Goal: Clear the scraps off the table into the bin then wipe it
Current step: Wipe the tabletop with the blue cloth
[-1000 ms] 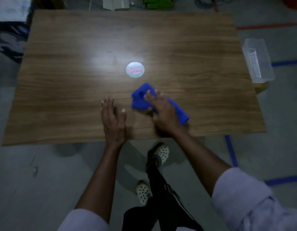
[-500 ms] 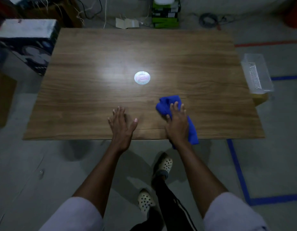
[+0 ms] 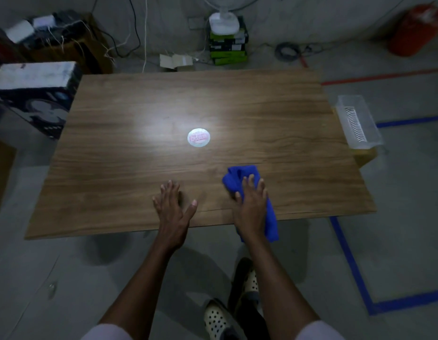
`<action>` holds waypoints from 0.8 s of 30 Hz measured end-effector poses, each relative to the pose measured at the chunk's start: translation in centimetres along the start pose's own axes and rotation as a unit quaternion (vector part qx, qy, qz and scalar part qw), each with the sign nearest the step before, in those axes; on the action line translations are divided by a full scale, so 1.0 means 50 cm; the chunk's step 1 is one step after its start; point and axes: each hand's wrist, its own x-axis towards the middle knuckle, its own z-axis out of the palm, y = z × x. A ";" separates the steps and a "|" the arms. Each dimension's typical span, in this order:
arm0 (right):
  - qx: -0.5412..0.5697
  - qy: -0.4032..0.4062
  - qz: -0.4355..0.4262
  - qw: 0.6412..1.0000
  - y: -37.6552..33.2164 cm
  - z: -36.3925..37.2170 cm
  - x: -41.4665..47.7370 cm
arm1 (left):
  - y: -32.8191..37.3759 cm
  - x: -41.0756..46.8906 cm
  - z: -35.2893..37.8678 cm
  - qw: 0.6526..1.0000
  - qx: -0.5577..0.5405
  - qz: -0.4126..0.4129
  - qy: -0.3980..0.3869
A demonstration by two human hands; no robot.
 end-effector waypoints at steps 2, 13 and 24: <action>-0.003 -0.019 -0.060 0.998 -0.017 0.051 -0.039 | -0.003 0.000 0.002 1.000 0.002 0.005 0.003; 0.067 0.020 0.007 0.998 -0.010 -0.075 0.000 | 0.014 -0.016 -0.017 0.994 -0.106 -0.011 0.022; -0.074 -0.050 -0.230 0.969 -0.022 0.103 -0.096 | -0.004 -0.011 -0.007 0.987 -0.155 -0.029 0.037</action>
